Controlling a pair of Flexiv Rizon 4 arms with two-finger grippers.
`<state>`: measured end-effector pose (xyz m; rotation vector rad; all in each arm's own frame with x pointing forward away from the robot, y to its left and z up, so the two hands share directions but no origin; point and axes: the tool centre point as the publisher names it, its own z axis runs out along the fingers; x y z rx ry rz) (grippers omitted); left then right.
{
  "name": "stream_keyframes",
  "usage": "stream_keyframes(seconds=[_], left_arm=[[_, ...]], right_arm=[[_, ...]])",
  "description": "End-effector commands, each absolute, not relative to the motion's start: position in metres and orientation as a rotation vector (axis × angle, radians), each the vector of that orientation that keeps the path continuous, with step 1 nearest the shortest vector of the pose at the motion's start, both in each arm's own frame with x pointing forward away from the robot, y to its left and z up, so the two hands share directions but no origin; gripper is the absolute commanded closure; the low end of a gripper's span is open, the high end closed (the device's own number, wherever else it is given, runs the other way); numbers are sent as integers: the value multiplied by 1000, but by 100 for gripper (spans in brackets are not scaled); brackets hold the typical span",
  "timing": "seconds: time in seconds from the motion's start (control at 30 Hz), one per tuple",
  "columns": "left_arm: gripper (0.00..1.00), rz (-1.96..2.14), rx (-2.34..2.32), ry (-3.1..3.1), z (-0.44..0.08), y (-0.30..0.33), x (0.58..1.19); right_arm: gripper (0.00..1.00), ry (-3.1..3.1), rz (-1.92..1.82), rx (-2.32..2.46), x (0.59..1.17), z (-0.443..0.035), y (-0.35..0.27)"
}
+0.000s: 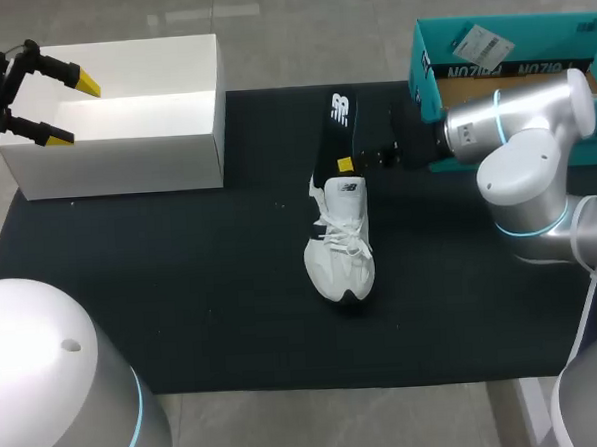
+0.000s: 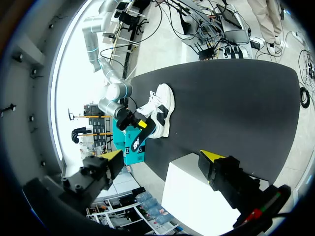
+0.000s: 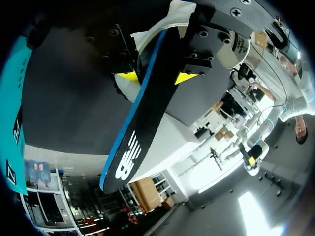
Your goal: Take the shoe out of the shoebox, open the shoe tongue, remove and reinsert the insole, then place the shoe into the shoebox
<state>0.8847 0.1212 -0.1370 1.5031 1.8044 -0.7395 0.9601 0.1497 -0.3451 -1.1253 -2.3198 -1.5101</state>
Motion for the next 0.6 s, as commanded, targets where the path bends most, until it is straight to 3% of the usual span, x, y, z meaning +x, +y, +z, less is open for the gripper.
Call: stream_keyframes(seconds=[0.03, 0.13, 0.6], left_arm=[[0, -739, 1506, 1807, -136, 121, 885], [0, -739, 1506, 1807, -136, 121, 885], [0, -739, 1506, 1807, -136, 121, 885]], right_arm=[[75, -2333, -1505, -1113, 967, -341, 150], [100, -2343, -1505, -1107, 969, -340, 150], [100, -2319, -1398, -1130, 936, -358, 159]])
